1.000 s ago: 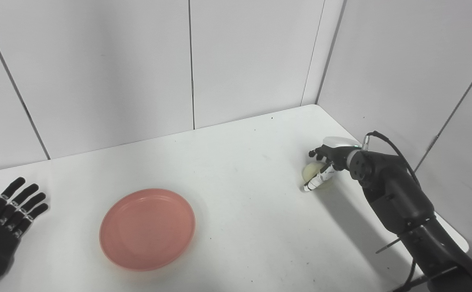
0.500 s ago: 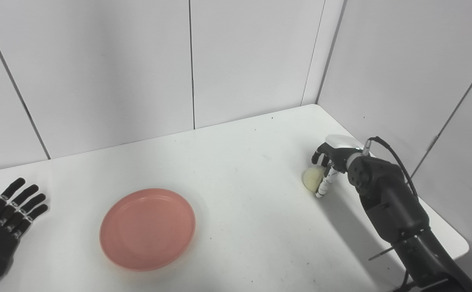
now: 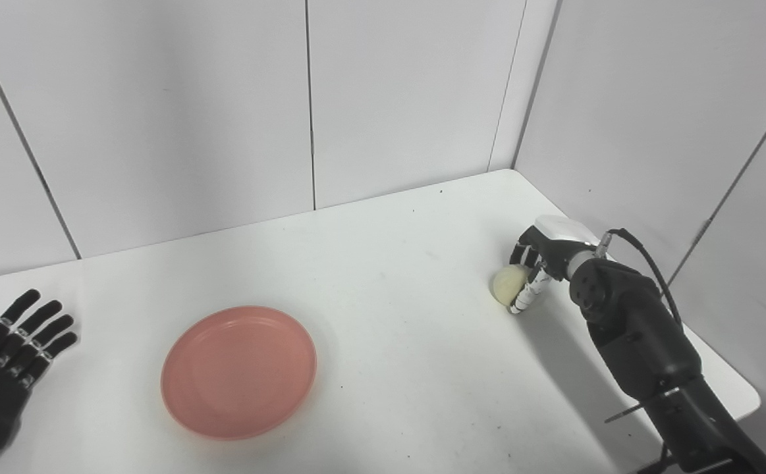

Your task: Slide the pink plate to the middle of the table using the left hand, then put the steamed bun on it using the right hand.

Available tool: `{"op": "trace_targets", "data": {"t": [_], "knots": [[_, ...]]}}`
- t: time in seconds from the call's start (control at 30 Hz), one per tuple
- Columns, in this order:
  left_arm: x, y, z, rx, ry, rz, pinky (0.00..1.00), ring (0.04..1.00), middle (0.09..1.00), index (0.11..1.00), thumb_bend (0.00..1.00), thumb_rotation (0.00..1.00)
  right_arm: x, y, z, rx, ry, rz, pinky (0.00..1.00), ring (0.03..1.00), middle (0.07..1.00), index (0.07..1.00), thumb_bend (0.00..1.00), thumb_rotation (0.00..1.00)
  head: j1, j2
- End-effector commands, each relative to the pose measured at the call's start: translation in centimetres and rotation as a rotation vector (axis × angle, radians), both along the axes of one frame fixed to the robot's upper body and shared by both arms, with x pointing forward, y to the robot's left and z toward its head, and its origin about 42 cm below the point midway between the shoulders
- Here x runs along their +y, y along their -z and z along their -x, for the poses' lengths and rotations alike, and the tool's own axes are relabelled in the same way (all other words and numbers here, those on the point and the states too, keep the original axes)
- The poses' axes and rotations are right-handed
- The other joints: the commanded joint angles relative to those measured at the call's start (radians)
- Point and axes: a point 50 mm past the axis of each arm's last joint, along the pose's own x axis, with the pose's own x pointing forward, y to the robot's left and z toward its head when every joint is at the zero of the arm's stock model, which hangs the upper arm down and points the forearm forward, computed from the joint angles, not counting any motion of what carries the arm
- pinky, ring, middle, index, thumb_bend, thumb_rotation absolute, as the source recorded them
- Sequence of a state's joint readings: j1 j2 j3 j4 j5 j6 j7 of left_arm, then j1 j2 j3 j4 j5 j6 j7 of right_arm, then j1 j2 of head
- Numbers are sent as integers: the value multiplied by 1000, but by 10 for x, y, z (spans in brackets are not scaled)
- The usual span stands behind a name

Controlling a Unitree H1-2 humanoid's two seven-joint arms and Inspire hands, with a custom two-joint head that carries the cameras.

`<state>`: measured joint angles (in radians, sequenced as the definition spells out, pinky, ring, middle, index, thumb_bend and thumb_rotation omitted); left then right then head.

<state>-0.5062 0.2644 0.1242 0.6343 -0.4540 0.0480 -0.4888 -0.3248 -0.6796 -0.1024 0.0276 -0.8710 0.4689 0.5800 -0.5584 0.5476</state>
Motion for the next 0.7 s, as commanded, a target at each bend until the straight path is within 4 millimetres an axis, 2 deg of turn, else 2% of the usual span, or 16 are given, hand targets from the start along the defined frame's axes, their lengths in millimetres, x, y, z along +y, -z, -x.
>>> {"op": "trace_targets", "data": {"t": [0.0, 0.1, 0.13, 0.17, 0.2, 0.3, 0.33, 0.37, 0.47, 0.53, 0.6, 0.67], "knots": [[1, 51, 29, 230, -11, -16, 807, 809, 825, 841, 627, 853, -7, -29, -3, -93, -12, 53, 375, 390, 495, 525, 515, 0, 16, -4], [-4, 52, 30, 230, -7, -14, 821, 821, 835, 849, 624, 860, -3, -37, -3, -102, -31, 68, 370, 389, 493, 537, 514, 0, 53, -14], [-6, 53, 30, 230, -6, -12, 798, 805, 822, 841, 620, 859, -1, -40, -3, -105, -38, 72, 423, 431, 517, 495, 517, 0, 53, -14], [-9, 53, 31, 230, -2, -3, 796, 804, 821, 841, 620, 859, 3, -45, -3, -117, -49, 77, 427, 435, 519, 492, 517, 0, 86, -19], [-12, 53, 31, 230, 1, 3, 795, 804, 821, 840, 626, 847, 6, -49, -4, -125, -56, 80, 405, 414, 504, 511, 516, 0, 86, -19], [-24, 52, 33, 209, 24, 6, 819, 823, 840, 856, 622, 851, 18, -63, -4, -181, -128, 108, 376, 389, 481, 533, 514, 0, 163, -24], [-30, 51, 35, 198, 32, 5, 818, 826, 841, 855, 628, 847, 22, -68, -3, -207, -156, 117, 392, 403, 487, 521, 516, 0, 204, -24], [-35, 50, 36, 192, 36, 4, 832, 837, 851, 865, 623, 854, 24, -71, -3, -222, -172, 122, 415, 414, 498, 509, 518, 0, 213, -24], [-56, 43, 40, 176, 46, 0, 850, 853, 869, 882, 615, 873, 37, -83, -7, -249, -227, 98, 410, 409, 513, 502, 516, 0, 321, -16], [-68, 38, 43, 174, 44, -7, 889, 885, 899, 910, 599, 912, 47, -90, -11, -253, -261, 90, 409, 399, 505, 526, 513, 0, 330, -14], [-85, 31, 46, 168, 47, -19, 922, 908, 920, 932, 578, 961, 56, -95, -18, -264, -323, 80, 387, 385, 500, 544, 510, 0, 442, -3], [-99, 25, 48, 167, 51, -31, 959, 935, 943, 957, 555, 994, 66, -99, -25, -276, -393, 76, 379, 381, 506, 542, 509, 0, 463, -1]]}}
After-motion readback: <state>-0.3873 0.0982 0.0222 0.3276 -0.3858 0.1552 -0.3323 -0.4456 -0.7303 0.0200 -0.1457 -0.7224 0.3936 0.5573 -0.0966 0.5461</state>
